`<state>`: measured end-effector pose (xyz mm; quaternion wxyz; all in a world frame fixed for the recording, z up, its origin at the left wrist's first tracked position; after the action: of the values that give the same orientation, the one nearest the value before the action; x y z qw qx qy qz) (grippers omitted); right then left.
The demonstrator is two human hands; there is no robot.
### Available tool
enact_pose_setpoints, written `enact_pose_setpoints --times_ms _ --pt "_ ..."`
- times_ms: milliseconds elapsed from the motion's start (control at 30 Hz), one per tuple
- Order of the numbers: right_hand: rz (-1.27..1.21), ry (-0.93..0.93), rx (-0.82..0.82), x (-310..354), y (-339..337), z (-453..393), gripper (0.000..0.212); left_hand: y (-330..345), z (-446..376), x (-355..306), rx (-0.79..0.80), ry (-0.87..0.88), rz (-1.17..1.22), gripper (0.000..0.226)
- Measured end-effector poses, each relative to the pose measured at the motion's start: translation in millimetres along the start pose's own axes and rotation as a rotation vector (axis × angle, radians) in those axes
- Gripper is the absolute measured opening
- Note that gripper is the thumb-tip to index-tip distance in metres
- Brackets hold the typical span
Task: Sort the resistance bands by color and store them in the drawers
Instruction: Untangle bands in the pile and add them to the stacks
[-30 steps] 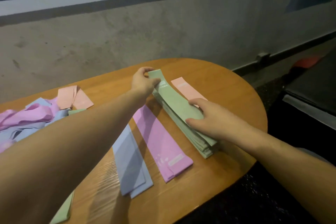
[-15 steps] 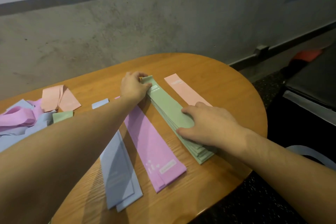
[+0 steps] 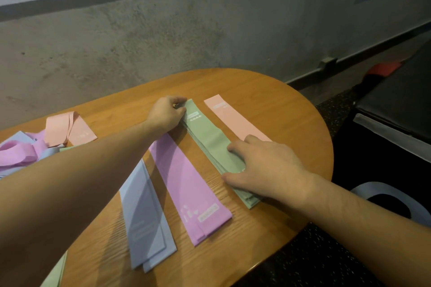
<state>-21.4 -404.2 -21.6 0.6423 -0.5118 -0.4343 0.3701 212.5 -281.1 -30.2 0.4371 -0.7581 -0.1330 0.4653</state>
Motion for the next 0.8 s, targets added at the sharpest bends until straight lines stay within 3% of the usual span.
enact_pose_setpoints --times_ms 433,800 --pt "0.059 -0.026 -0.006 4.7 2.1 4.2 0.060 2.1 3.2 -2.1 0.070 0.022 -0.049 0.053" --pt "0.046 -0.002 0.016 7.9 6.6 5.4 0.061 2.3 3.3 -1.4 0.063 -0.051 -0.022 0.050"
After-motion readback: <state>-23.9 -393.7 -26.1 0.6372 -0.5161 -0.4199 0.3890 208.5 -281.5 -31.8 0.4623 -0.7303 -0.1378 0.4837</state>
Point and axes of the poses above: each hand's wrist, its own z-axis away from the middle knuckle, its own y-axis out of the palm, x = y × z, the point moved 3 cm from there along -z, towards the middle knuckle, and after that the axes turned 9 degrees about y, right-handed, at the moved point
